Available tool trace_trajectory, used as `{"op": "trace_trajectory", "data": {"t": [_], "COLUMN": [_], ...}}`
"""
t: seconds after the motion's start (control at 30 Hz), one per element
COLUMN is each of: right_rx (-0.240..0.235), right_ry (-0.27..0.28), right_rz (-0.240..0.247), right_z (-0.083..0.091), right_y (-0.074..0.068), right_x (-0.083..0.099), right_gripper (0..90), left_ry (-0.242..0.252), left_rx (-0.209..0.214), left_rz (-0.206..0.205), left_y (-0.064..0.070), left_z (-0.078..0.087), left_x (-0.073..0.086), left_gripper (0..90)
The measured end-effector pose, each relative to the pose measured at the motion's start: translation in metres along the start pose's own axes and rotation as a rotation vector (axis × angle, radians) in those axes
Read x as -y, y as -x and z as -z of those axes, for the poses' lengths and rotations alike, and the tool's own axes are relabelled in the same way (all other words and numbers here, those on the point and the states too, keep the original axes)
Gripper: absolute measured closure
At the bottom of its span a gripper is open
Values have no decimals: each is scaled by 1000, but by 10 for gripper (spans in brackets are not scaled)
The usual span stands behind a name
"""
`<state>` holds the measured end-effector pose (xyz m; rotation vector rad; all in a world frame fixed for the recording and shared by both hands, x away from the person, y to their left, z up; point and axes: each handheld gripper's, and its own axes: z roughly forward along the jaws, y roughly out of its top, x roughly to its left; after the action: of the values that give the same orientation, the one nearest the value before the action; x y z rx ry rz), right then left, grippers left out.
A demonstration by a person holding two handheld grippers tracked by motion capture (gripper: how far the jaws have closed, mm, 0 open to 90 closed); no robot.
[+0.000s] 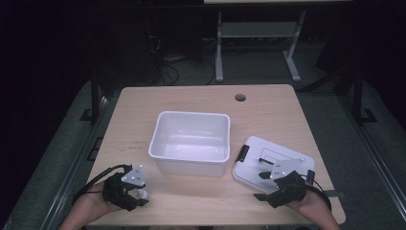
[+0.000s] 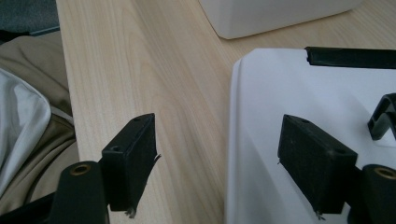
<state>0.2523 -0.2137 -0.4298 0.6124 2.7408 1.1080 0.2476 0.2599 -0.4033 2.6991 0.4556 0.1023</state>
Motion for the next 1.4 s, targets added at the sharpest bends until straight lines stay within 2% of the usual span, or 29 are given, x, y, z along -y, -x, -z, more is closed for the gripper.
{"op": "trace_trajectory", "data": {"t": [0.17, 0.47, 0.77, 0.93, 1.4], "right_rx": [1, -4, -1, -6, 4], "right_ry": [0, -1, 3, -2, -6], "right_rz": [-6, -1, -6, -5, -8], "right_z": [1, -2, -1, -3, -4], "right_y": [1, 1, 2, 2, 4], "right_x": [0, -1, -1, -1, -1], "right_gripper": [274, 274, 274, 273, 254], "left_ry": [-13, -38, -28, 9, 48], "left_rx": [13, 23, 30, 25, 0], "left_rz": [12, 8, 0, 10, 5], "left_y": [-2, -4, -4, -3, -6], "left_z": [-5, -8, -7, 1, 35], "left_x": [0, 0, 0, 0, -11], "left_gripper": [496, 592, 602, 602, 601]}}
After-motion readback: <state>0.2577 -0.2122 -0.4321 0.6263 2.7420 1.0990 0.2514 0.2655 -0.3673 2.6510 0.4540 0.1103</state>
